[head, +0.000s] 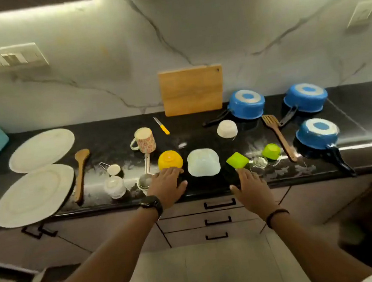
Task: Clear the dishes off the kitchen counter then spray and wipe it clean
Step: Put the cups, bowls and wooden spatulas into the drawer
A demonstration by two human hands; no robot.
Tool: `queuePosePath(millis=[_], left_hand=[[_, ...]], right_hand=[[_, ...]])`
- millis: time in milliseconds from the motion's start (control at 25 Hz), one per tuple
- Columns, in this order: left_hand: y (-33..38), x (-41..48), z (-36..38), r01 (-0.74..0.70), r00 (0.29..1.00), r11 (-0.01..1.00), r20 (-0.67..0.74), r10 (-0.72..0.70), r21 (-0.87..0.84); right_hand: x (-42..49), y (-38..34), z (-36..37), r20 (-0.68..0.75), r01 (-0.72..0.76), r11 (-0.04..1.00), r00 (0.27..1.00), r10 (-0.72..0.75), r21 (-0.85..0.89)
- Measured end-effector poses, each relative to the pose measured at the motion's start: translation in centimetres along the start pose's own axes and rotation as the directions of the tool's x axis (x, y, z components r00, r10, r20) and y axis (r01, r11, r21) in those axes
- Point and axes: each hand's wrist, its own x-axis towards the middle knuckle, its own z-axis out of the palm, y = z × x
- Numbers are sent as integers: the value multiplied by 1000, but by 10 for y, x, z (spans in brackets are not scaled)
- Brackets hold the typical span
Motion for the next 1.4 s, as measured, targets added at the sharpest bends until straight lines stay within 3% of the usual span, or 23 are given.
queuePosePath(millis=[120,200,280,360,400,440,520,600,720,800,880,1000,1160,1200,1280,1320,1360,1400], left_hand=[[12,2,57,48,977,999,210,-44,-16],[20,-1,91,84,956,996,280,-84,13],[27,-1,113,117,961,992,247,-124,42],[35,-3,126,178,954,982,235,-187,59],[38,-5,131,199,950,978,233,-208,63],[43,-7,135,217,946,974,235,-226,60],[53,-5,140,266,929,962,251,-272,59],[61,1,142,323,900,943,286,-331,73],[70,10,137,378,853,922,355,-383,86],[74,5,136,417,827,906,384,-411,72],[76,-12,140,402,841,914,367,-396,65],[71,-47,149,325,887,941,313,-339,97],[46,-94,157,317,841,917,375,-390,242],[37,-104,158,342,823,902,378,-423,265],[19,-122,158,384,780,879,410,-473,283],[14,-131,158,402,756,872,436,-488,278],[14,-142,161,413,740,869,456,-495,274],[15,-154,163,412,734,867,462,-498,279]], right_hand=[[-3,34,50,172,-9,1000,985,8,4],[0,58,80,152,56,998,987,-56,8],[8,70,106,35,226,973,973,-228,45],[13,66,130,79,448,893,889,-450,49],[14,63,144,156,489,871,857,-491,54],[15,62,159,252,456,888,853,-457,66],[21,63,187,429,268,963,866,-255,32],[31,61,206,531,178,984,835,-141,-19],[47,50,209,568,129,986,822,-48,-104],[46,48,206,632,152,978,774,-30,-139],[30,49,207,648,186,972,760,-49,-145],[1,51,204,593,175,981,800,-91,-85],[-34,58,172,621,75,987,770,-147,141],[-47,58,159,541,64,968,819,-191,245],[-85,67,134,160,156,925,962,-223,347],[-104,76,124,-13,172,931,984,-178,322],[-122,91,117,-92,146,950,988,-125,275],[-136,107,112,-63,79,973,996,-67,217]])
